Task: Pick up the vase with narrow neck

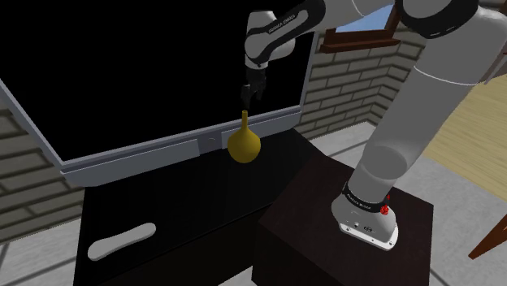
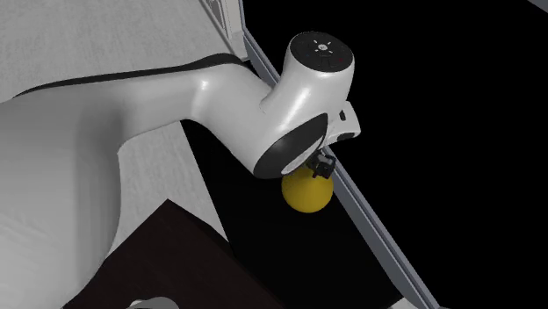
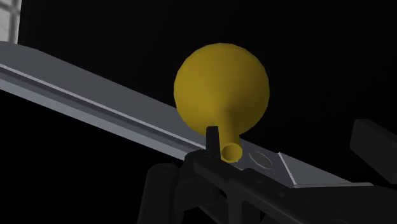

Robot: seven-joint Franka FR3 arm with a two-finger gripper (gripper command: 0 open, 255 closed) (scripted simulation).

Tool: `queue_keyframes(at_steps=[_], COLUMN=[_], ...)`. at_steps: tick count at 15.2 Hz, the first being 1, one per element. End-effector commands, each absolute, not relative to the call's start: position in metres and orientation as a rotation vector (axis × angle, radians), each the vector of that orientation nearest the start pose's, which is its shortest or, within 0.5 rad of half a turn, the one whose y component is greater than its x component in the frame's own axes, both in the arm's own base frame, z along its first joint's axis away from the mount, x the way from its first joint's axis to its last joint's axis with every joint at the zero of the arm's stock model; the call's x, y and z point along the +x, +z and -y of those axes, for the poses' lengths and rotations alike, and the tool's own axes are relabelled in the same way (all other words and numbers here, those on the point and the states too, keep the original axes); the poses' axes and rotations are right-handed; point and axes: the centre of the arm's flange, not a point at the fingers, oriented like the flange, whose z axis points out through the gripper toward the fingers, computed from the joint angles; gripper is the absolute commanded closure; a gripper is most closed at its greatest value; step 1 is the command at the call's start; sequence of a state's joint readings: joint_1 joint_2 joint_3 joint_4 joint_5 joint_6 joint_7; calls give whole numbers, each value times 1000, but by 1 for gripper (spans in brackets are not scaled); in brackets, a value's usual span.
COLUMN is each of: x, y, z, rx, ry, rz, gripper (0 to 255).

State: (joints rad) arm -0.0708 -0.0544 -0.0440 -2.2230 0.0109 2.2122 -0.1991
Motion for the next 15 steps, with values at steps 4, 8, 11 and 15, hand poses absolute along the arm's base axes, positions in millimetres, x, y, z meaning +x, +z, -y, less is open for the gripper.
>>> queue_keyframes(at_steps=[4, 8, 11, 15], x=[568, 582, 582, 582], y=[361, 339, 324, 310], z=[79, 83, 83, 83], rx=[-3136, -3137, -3137, -3137], ry=[-78, -80, -80, -80], rz=[120, 119, 119, 119], gripper=[0, 0, 0, 0])
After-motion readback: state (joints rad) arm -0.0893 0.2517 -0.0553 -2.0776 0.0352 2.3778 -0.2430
